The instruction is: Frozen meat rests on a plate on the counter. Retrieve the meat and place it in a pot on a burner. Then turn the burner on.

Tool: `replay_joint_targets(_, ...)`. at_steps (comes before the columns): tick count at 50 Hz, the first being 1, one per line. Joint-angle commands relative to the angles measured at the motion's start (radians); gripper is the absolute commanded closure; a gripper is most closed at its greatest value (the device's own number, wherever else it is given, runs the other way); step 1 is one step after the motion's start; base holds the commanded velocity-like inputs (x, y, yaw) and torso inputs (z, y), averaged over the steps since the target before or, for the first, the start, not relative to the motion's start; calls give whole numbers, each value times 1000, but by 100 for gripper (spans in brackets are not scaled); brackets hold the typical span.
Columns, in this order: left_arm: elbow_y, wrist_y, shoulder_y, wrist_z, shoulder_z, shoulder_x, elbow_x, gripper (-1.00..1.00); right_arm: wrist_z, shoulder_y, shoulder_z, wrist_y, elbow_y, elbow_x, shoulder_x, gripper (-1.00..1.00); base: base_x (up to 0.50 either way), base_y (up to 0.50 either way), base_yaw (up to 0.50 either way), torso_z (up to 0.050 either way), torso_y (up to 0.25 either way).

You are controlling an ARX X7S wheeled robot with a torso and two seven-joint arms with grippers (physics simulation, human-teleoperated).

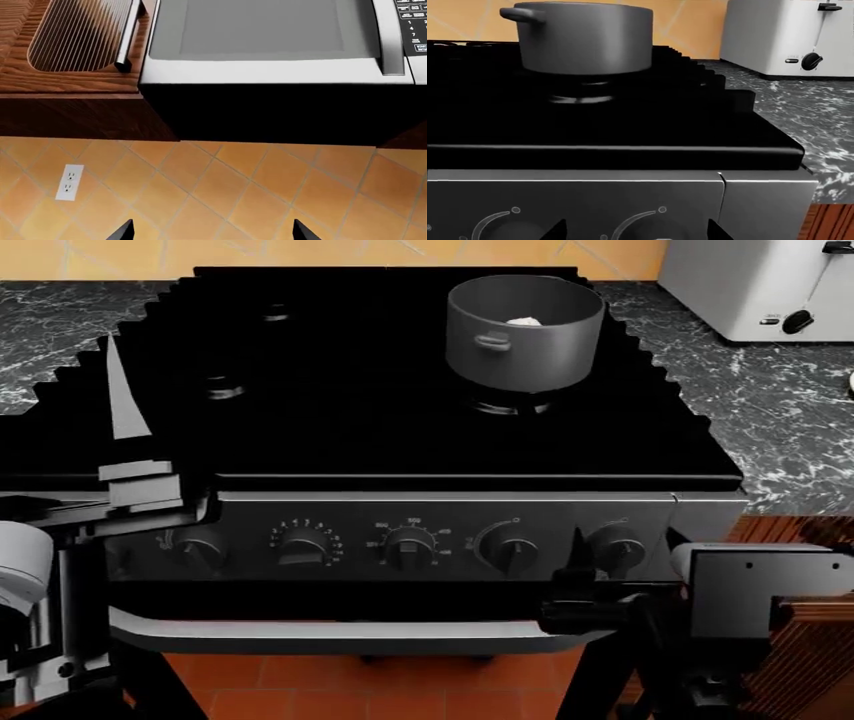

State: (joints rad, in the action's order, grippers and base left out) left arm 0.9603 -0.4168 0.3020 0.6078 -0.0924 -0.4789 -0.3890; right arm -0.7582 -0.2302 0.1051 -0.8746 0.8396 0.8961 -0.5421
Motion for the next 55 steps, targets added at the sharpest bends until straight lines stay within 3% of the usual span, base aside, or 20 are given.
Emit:
replay_joint_targets(1, 0, 0, 0, 5, -6, -5, 1, -100, -17, 10, -12, -7, -11, 20, -2, -100, 0, 0, 0, 0, 0)
replay_joint_targets(55, 3, -33, 19, 36, -46, -30, 13, -100, 25, 21, 27, 41, -159, -23, 17, -100, 0, 0, 0, 0, 0)
